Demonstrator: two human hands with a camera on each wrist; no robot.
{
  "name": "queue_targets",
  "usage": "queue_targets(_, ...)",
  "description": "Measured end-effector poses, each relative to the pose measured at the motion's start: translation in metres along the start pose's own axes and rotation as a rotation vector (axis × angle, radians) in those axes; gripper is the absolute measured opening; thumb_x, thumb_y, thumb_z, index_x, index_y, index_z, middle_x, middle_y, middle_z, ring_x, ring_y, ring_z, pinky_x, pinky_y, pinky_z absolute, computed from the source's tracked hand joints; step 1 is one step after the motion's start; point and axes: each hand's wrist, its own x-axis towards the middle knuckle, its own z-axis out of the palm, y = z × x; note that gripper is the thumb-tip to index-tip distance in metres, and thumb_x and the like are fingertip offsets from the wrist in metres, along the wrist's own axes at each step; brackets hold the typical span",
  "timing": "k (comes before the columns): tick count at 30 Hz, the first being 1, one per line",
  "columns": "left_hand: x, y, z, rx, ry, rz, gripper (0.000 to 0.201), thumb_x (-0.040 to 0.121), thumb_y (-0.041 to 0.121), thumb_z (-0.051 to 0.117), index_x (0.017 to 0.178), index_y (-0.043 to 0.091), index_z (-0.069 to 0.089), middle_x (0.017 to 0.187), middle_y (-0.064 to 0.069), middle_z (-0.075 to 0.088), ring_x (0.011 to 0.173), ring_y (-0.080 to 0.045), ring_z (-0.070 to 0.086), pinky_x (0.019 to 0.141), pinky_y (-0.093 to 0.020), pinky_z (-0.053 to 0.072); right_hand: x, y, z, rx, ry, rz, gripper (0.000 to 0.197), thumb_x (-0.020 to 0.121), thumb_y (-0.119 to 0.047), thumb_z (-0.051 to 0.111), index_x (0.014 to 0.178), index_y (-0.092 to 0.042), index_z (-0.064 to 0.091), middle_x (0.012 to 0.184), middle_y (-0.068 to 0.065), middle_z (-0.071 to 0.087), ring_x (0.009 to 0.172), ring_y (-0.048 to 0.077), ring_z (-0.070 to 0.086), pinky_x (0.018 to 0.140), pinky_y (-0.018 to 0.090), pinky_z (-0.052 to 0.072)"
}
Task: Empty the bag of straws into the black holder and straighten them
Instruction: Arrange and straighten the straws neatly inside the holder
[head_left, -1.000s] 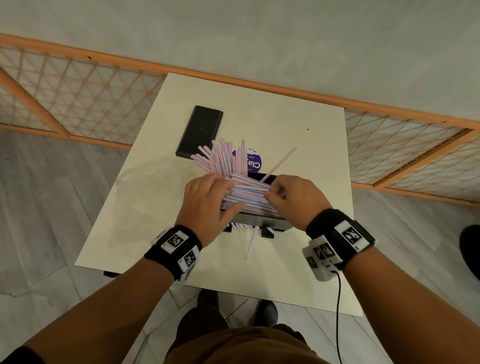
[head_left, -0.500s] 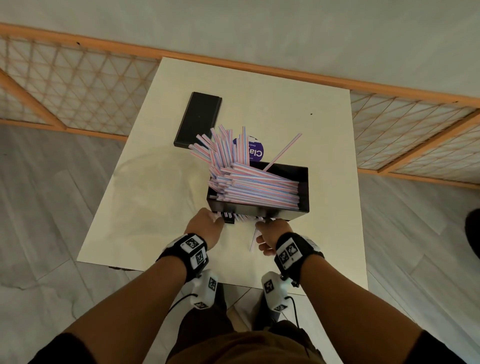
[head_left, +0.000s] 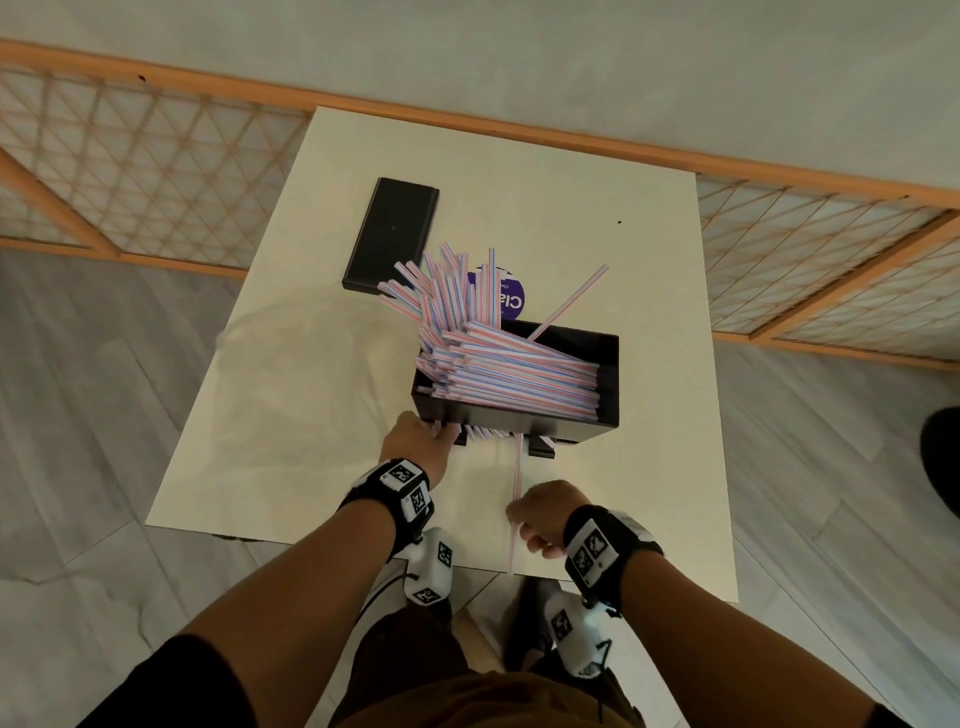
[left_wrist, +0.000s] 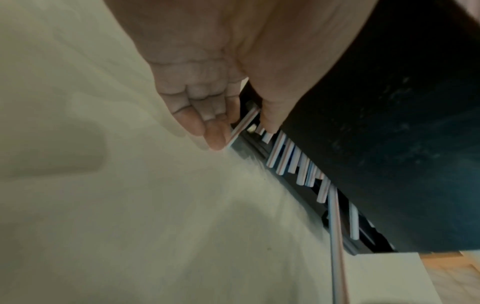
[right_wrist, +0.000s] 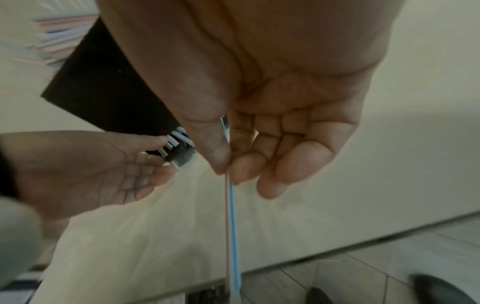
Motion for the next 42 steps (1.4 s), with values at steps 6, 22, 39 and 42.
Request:
queue_targets(6,0.004,0.002,0.003,0.188,-0.021,0.092,0.047,0.105,0.040,0.045,0.107,0.000,0.069,0.110,-0.022,0.071,0.106,-0.041,0.064,0.081,-0.038,0.045,-0.028,0.031,0.002,-0.440,-0.022,-0.079,0.017,0.093,-0.026,0.060,0.089,-0.012,0.069,0.076,0.001,0.065,0.070,0.020,0.067,0.061,0.026,0.053)
queue_targets(22,-0.028,-0.034,-0.015,0.436,-0.071,0.157,0.028,0.106,0.031,0.046,0.107,0.008,0.061,0.112,-0.013,0.068,0.105,-0.033,0.063,0.079,-0.033,0.045,-0.113,-0.080,-0.093,-0.957,0.800,-0.653,0.025,0.102,-0.032,0.043,0.105,-0.019,0.065,0.097,0.004,0.057,0.088,0.028,0.062,0.069,0.032,0.044)
queue_targets(39,-0.079,-0.096,-0.056,0.477,-0.351,0.115,0.028,0.101,0.025,0.047,0.077,0.017,0.035,0.076,0.000,0.042,0.066,-0.017,0.039,0.057,-0.029,0.030,-0.067,-0.055,-0.066,-0.750,0.757,-0.650,0.041,0.099,-0.056,0.043,0.122,-0.024,0.057,0.118,0.003,0.059,0.101,0.025,0.064,0.082,0.038,0.054)
queue_targets(42,-0.103,-0.113,-0.081,0.432,-0.312,0.138,0.023,0.101,0.026,0.047,0.083,0.013,0.042,0.076,-0.008,0.048,0.062,-0.017,0.037,0.058,-0.029,0.031,-0.066,-0.054,-0.070,-0.742,0.749,-0.652,0.040,0.098,-0.056,0.047,0.119,-0.024,0.059,0.114,0.001,0.057,0.095,0.023,0.063,0.079,0.036,0.054)
